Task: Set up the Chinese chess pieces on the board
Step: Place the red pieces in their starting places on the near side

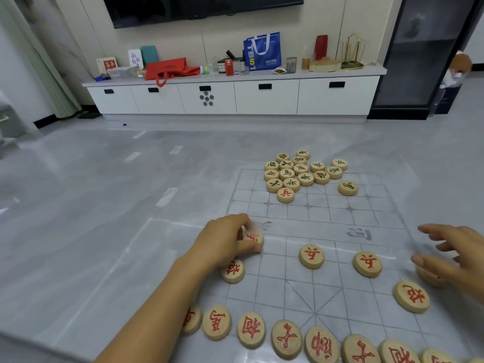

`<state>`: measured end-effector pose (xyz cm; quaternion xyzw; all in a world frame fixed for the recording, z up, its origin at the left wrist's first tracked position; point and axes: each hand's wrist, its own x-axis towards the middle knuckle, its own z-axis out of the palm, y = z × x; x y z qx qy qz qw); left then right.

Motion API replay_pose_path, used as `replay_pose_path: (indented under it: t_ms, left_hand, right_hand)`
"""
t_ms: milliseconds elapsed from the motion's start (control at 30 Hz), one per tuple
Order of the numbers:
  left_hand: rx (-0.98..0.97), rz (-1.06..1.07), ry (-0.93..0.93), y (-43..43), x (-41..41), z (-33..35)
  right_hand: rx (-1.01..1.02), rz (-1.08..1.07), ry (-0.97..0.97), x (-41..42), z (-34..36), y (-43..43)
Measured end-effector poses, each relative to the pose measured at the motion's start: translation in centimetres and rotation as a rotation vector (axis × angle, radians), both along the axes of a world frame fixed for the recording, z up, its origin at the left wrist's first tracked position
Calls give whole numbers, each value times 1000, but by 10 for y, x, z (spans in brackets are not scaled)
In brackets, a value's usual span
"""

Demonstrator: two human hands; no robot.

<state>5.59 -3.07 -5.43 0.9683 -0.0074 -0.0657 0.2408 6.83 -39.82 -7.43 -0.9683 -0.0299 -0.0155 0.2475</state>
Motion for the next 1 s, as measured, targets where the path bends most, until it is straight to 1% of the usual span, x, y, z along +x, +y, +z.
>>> replay_pose_path:
  t_ms: [100, 167, 267, 467, 600, 733, 1000]
  left_hand:
    - [-116, -32, 90, 7, 1, 4]
    - [-151, -81, 118, 13, 0, 6]
    - [-139, -95, 88, 11, 1, 5]
    - [-147, -17, 42, 0, -1, 0]
    - [-153, -103, 0, 4, -5, 5]
    - [-122, -202, 50, 2, -5, 4]
    - [-127, -172, 16, -1, -7, -1]
  right_hand:
    - [-8, 2, 24, 2, -3, -3]
    - [-1, 13, 37, 2, -5, -6]
    - [-1, 11, 55, 4, -8, -9]
    - [13, 27, 48, 2, -4, -6]
    - [34, 21, 54, 1, -4, -11]
    - [45, 16, 71, -2, -7, -18]
    - [58, 52, 99, -7, -3, -21]
